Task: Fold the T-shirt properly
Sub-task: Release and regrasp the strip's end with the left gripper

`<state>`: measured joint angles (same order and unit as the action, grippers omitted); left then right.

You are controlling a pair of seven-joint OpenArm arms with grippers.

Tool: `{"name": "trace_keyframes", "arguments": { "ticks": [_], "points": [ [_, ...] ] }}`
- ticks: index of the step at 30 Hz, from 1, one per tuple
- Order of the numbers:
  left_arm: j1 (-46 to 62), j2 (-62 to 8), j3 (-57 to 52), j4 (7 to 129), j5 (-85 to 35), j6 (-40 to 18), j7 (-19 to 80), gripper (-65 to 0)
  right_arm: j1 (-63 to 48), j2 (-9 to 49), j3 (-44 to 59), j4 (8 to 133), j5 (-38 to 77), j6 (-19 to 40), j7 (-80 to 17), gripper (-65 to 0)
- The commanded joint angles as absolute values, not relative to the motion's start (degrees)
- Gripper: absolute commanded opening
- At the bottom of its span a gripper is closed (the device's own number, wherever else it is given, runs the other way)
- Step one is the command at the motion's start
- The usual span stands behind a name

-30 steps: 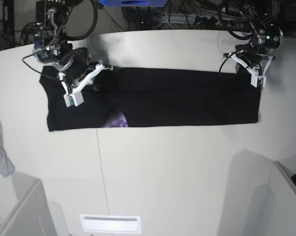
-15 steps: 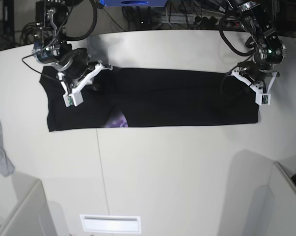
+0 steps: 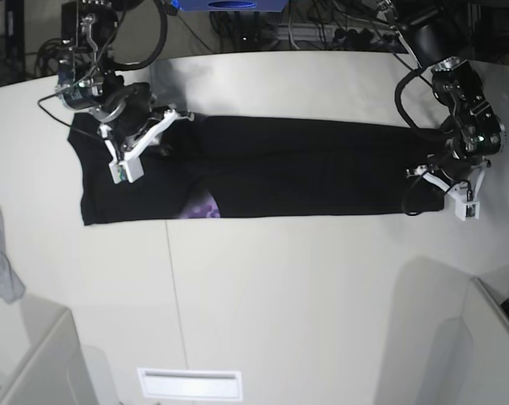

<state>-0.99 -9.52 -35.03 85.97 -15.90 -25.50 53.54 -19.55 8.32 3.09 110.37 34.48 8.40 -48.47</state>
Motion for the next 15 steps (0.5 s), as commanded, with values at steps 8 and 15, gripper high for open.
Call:
{"name": "trace_keyframes", "arguments": {
  "ticks": [8, 15],
  "points": [
    [0.0, -12.2, -43.7, 96.0, -21.5, -26.1, 61.7, -65.0, -19.1, 8.7, 3.6, 111.3, 35.1, 8.6, -47.4, -65.0],
    [11.2, -14.5, -51.0, 109.1, -41.4, -26.1, 66.8, -65.0, -19.0, 8.7, 3.4, 111.2, 35.1, 8.6, -47.4, -65.0]
  ]
}}
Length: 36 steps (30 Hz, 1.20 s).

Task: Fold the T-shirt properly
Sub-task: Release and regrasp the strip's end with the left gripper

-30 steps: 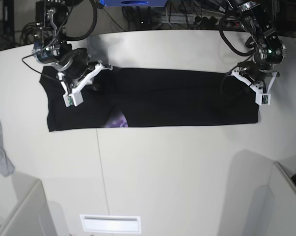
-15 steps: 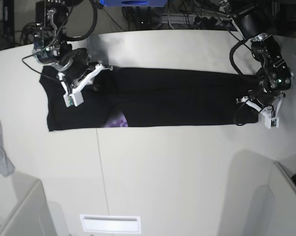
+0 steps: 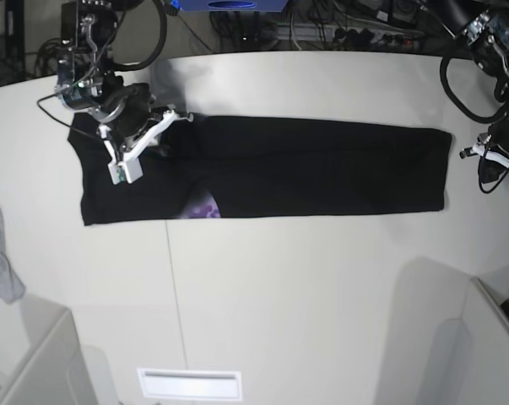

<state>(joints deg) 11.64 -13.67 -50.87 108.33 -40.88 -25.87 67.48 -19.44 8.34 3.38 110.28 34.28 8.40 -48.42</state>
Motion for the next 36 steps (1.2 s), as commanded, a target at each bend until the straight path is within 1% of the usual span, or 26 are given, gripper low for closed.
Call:
{"name": "trace_keyframes", "arguments": {
  "ticks": [1, 4, 6, 8, 12, 14, 17, 24, 29, 36],
  "points": [
    [13.8, -14.9, -50.9, 110.6, -44.3, -26.1, 66.8, -65.0, -18.9, 8.7, 3.2, 111.2, 35.1, 8.6, -47.3, -65.0],
    [18.1, -14.9, -48.2, 110.7, -47.9, -25.8, 66.5, -65.0, -18.5, 8.6, 3.1, 111.1, 35.1, 8.6, -47.3, -65.0],
    [18.6, -14.5, -45.7, 108.9, -45.4, -25.7, 64.9, -65.0, -18.3, 8.4, 3.1, 111.1, 35.3, 8.6, -47.3, -65.0],
    [18.4, -12.5, -42.6, 106.4, -41.6, -25.7, 62.4, -65.0, -18.2, 8.3, 3.1, 111.1, 35.3, 8.6, -47.3, -65.0],
    [18.1, -11.5, -34.0, 103.8, -35.6, -25.7, 58.1, -65.0, -18.2, 8.3, 3.1, 111.1, 35.4, 8.6, -47.3, -65.0],
    [18.1, -11.4, -29.8, 103.5, -34.7, -25.7, 57.3, -65.0, -18.3, 8.3, 3.1, 111.1, 35.4, 8.6, -47.3, -65.0],
    [18.2, -11.3, -26.9, 103.2, -34.5, -25.6, 57.3, -65.0, -18.5, 8.3, 3.1, 111.1, 35.4, 8.6, -47.3, -65.0],
    [16.8, -11.7, -26.9, 96.0, -33.4, -25.6, 57.1, -65.0, -18.6, 8.3, 3.2, 111.1, 35.4, 8.6, -47.3, -65.0],
    [15.2, -11.8, -31.8, 95.4, -30.5, -25.6, 55.3, -65.0, -18.5, 8.3, 3.2, 111.1, 35.4, 8.6, -47.3, -65.0],
    [12.0, -13.2, -32.5, 93.7, -30.0, -25.6, 55.3, -65.0, -18.3, 8.3, 3.5, 111.1, 35.4, 8.6, -47.3, -65.0]
  ]
}}
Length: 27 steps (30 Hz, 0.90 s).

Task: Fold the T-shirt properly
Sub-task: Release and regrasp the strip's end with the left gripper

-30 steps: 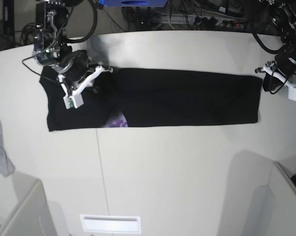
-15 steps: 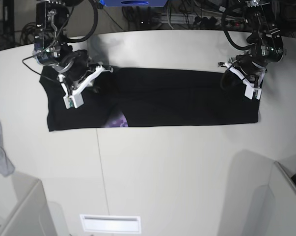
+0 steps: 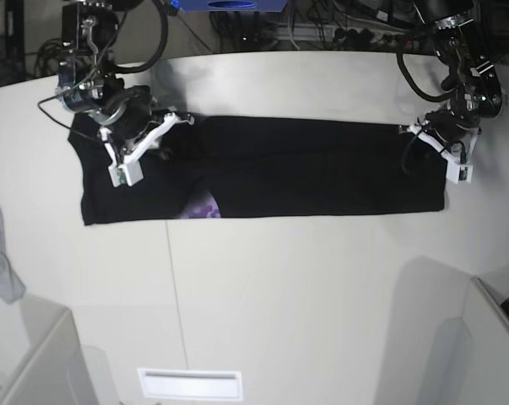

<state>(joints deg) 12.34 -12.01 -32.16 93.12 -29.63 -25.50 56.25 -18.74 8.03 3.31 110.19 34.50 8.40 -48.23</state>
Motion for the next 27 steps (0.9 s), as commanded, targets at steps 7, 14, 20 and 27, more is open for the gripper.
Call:
{"name": "trace_keyframes", "arguments": {
  "ticks": [7, 14, 20, 27],
  "points": [
    [7.2, -14.0, -32.4, 85.5, -29.9, -25.6, 55.0, -65.0, -18.2, 8.5, 3.6, 111.1, 35.2, 8.6, -47.1, -65.0],
    [4.2, -14.6, -32.5, 80.7, -30.2, -25.6, 54.9, -65.0, -18.2, 8.7, 3.6, 111.1, 35.2, 8.6, -47.0, -65.0],
    [6.0, -14.4, -32.6, 88.1, -30.5, -25.6, 55.3, -65.0, -18.2, 8.7, 3.6, 111.1, 35.1, 8.6, -47.0, -65.0],
    [7.0, -14.6, -39.3, 94.1, -30.5, -25.9, 58.9, -65.0, -18.2, 8.7, 3.6, 111.1, 35.1, 8.6, -47.0, -65.0]
  ]
}}
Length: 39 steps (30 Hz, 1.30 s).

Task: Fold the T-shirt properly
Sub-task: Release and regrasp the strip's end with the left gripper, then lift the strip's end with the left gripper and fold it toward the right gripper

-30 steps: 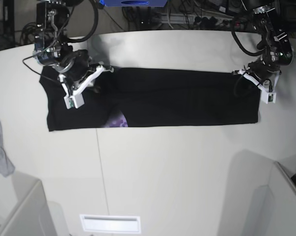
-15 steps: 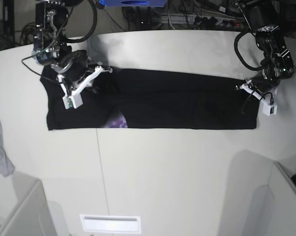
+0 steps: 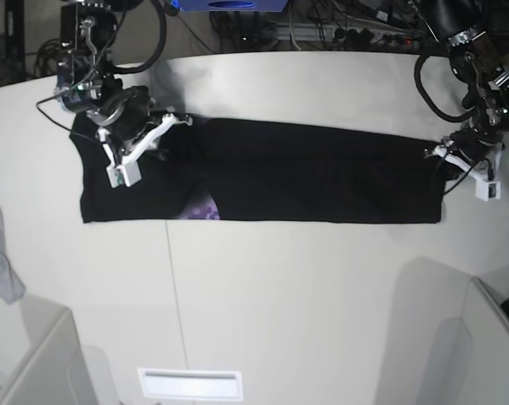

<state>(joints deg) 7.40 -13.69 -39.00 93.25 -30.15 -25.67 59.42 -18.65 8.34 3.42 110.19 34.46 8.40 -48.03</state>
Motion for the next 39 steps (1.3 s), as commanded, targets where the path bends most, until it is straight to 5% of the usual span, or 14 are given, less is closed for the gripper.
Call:
{"name": "trace_keyframes", "arguments": {
  "ticks": [1, 6, 8, 11, 13, 27, 39],
  "points": [
    [6.8, -14.7, -40.7, 94.1, -30.5, -26.0, 60.4, -65.0, -18.2, 8.7, 3.6, 111.1, 35.1, 8.6, -47.0, -65.0],
    [6.0, -16.1, -43.6, 94.6, -30.6, -26.1, 61.9, -65.0, -18.2, 8.7, 3.6, 111.1, 35.1, 8.6, -47.0, -65.0],
    [6.2, -16.7, -43.4, 94.6, -30.6, -26.2, 62.0, -48.7, -18.2, 8.7, 3.6, 111.1, 35.1, 8.6, -47.0, -65.0],
    [7.8, -16.8, -43.6, 94.5, -30.6, -30.2, 61.8, -15.0, -18.2, 8.7, 3.6, 111.1, 35.1, 8.6, -47.0, -65.0],
    [8.0, -16.9, -43.6, 93.8, -30.4, -34.5, 61.4, 0.0, -18.2, 8.7, 3.6, 111.1, 35.1, 8.6, -47.0, -65.0],
    [0.9, -17.5, -40.9, 78.5, -30.0, -36.6, 57.3, -0.3, -18.2, 8.5, 3.6, 111.1, 35.4, 8.6, -47.0, -65.0],
    [0.7, -18.6, -36.0, 68.3, -30.0, -36.5, 50.7, -23.9, -18.3, 8.4, 3.6, 111.1, 35.5, 8.6, -47.0, -65.0]
  ]
}}
